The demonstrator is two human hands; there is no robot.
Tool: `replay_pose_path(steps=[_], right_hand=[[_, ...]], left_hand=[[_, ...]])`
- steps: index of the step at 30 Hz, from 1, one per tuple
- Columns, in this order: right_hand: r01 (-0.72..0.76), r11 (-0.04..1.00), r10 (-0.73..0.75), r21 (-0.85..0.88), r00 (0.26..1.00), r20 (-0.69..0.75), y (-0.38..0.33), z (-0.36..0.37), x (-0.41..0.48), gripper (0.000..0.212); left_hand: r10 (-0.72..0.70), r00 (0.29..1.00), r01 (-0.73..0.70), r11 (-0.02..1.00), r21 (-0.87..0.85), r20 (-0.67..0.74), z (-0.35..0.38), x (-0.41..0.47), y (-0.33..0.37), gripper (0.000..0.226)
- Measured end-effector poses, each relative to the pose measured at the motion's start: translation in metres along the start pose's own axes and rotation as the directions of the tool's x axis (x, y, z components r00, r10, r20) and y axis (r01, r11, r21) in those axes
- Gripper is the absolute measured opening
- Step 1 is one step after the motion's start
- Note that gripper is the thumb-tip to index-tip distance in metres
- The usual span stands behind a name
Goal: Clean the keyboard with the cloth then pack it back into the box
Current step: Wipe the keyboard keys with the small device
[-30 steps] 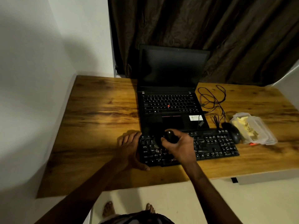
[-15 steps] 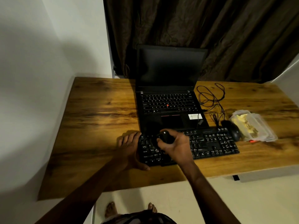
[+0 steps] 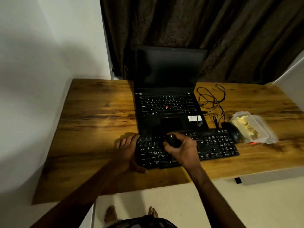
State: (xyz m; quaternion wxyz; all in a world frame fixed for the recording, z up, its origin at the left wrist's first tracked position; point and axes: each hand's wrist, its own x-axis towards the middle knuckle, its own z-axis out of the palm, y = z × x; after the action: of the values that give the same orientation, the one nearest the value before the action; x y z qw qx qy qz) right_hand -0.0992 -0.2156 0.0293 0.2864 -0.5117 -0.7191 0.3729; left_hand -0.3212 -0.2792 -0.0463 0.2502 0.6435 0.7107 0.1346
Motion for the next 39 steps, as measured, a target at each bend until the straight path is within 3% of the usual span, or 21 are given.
replay_pose_path(steps=[4, 8, 12, 16, 19, 25, 32, 39], right_hand=[[-0.097, 0.995, 0.095, -0.01, 0.992, -0.085, 0.023, -0.033, 0.009, 0.024], [-0.106, 0.986, 0.077, -0.129, 0.975, -0.21, 0.044, -0.061, 0.014, 0.027], [-0.045, 0.986, 0.022, -0.159, 0.99, -0.14, 0.036, -0.053, 0.013, 0.023], [0.03, 0.997, -0.03, -0.068, 1.0, 0.003, 0.025, -0.034, 0.005, 0.012], [-0.049, 0.999, 0.048, -0.003, 0.998, -0.047, 0.035, -0.052, 0.011, 0.02], [-0.084, 0.987, 0.065, -0.137, 0.988, -0.138, 0.063, -0.088, 0.018, 0.019], [-0.002, 0.999, 0.004, -0.041, 0.999, 0.04, 0.044, -0.063, 0.013, 0.017], [-0.085, 0.994, 0.077, -0.062, 0.989, -0.123, 0.08, -0.11, 0.026, 0.018]], left_hand=[[-0.027, 0.999, 0.027, 1.0, -0.006, 0.018, 0.0, 0.0, 0.001, 0.161], [-0.019, 1.0, 0.019, 1.0, -0.006, 0.012, -0.001, -0.002, 0.002, 0.153], [-0.022, 0.999, 0.022, 1.0, -0.011, 0.023, -0.003, -0.003, 0.005, 0.156], [-0.026, 0.999, 0.026, 1.0, 0.002, 0.037, -0.006, -0.004, 0.008, 0.159], [-0.032, 0.999, 0.032, 0.999, 0.004, 0.025, -0.007, -0.003, 0.013, 0.151], [-0.056, 0.998, 0.056, 0.998, 0.028, 0.004, -0.005, -0.007, 0.016, 0.147], [-0.067, 0.997, 0.063, 0.994, 0.09, 0.045, -0.011, -0.006, 0.022, 0.146], [-0.094, 0.989, 0.073, 0.982, 0.173, 0.114, -0.012, 0.0, 0.025, 0.151]])
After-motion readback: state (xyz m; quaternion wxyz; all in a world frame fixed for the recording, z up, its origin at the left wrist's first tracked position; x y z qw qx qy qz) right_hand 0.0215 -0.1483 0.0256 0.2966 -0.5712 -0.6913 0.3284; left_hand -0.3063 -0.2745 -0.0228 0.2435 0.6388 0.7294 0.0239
